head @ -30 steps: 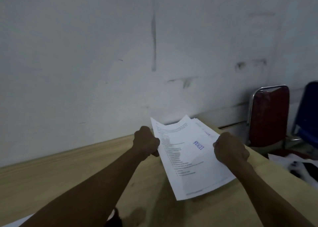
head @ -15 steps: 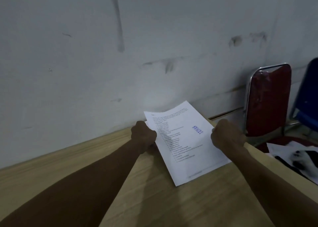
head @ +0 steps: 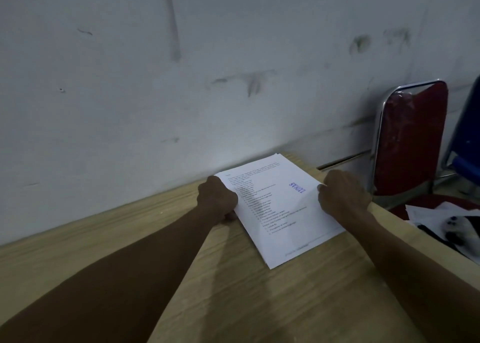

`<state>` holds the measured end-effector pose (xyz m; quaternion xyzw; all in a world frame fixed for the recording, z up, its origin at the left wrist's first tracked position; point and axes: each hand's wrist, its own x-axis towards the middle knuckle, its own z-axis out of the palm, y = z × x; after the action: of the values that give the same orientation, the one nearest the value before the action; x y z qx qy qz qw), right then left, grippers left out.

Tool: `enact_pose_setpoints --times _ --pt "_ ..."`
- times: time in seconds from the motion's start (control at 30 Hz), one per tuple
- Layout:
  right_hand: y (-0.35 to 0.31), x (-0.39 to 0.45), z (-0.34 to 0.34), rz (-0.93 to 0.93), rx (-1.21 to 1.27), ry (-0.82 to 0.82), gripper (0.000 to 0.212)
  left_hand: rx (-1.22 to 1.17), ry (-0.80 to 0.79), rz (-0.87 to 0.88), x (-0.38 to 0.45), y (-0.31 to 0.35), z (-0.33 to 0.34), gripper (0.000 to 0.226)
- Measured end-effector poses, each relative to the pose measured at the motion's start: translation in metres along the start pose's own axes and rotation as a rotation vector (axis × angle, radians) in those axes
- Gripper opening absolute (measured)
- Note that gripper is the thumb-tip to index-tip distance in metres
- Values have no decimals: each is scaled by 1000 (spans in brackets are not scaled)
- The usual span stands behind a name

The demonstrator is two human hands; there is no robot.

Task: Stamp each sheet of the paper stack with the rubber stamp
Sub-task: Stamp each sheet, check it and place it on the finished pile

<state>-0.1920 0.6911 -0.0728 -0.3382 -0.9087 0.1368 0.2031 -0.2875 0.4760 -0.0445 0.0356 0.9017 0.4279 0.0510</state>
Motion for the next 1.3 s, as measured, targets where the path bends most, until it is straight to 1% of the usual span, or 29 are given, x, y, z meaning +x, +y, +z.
enact_pose_setpoints --times 0.1,0.2,0.37,0.57,0.7,0.77,0.87,0.93,1.0,1.13,1.2,1.23,1.3 --pt "-2 -4 -5 18 -8 -2 36 14 -13 18 -1 2 -2 15" --pt "-7 -13 -12 -25 -19 11 43 6 -50 24 -7 7 -7 12" --pt "-31 -49 -29 -160 152 18 32 56 -122 54 -34 20 -39 11" --pt "-77 -123 -55 -296 377 -139 19 88 -185 138 -76 19 -102 21" --pt "-110 -184 -71 -385 458 -214 18 50 -163 241 -115 7 -155 21" --pt "-128 -216 -80 -443 477 -238 18 18 -131 295 -138 -6 -185 20" --pt "-149 -258 -93 -518 550 -275 13 -25 -65 345 -170 -32 -224 17" --pt "-161 -283 -99 -556 567 -290 19 -60 -11 344 -190 -54 -245 15" --pt "-172 -306 -103 -568 518 -326 28 -99 40 325 -209 -78 -261 12" --pt "-190 -342 -105 -553 293 -355 60 -155 101 255 -245 -130 -284 9" --pt "-197 -354 -103 -554 219 -352 72 -171 127 223 -261 -154 -293 8" --pt "-200 -359 -101 -549 189 -353 74 -172 142 206 -267 -165 -297 7" --pt "-204 -366 -97 -530 148 -344 68 -165 170 179 -277 -185 -304 5"
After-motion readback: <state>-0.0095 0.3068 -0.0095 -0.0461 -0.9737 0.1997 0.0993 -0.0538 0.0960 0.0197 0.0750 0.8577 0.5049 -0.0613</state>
